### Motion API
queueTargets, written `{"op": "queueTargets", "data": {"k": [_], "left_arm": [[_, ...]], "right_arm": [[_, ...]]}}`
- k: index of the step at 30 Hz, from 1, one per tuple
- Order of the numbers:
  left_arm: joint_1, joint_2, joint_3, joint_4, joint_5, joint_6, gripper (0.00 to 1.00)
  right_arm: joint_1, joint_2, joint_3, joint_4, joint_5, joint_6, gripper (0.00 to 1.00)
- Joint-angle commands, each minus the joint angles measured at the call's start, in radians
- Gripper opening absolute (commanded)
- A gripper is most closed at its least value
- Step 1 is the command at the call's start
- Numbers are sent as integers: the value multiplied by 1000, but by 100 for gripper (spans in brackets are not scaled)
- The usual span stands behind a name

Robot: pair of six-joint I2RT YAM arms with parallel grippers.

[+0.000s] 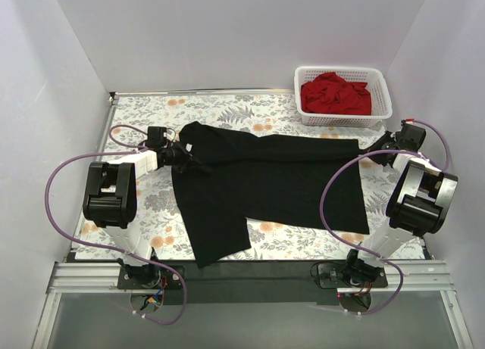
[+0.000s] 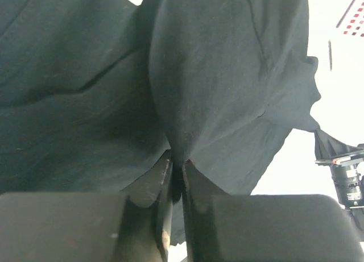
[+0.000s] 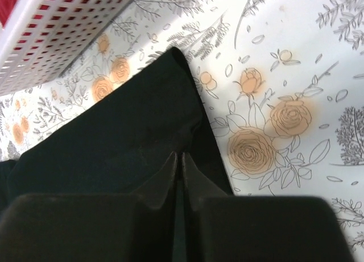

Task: Fold and stack the t-shirts
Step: Fold the tshirt

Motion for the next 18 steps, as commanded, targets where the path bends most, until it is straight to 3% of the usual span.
{"op": "queueTargets", "data": {"k": [1, 5, 6, 9, 14, 18], "left_arm": [[6, -67, -22, 6, -21, 11, 13], [6, -84, -27, 5, -43, 25, 37], [6, -93, -21, 0, -73, 36, 49], [7, -106, 51, -40, -144, 86, 64], [7, -15, 281, -75, -262, 175, 64], [7, 146, 447, -80, -288, 228, 61]], "right_arm": [[-7, 10, -23, 29, 40, -9, 17], [-5, -8, -43, 21, 64, -8, 34], [-5, -18, -45, 16, 72, -14, 38], [1, -62, -37, 12, 84, -31, 41], [34, -82, 3, 18, 66, -75, 41], [74, -41, 20, 59, 13, -81, 40]]}}
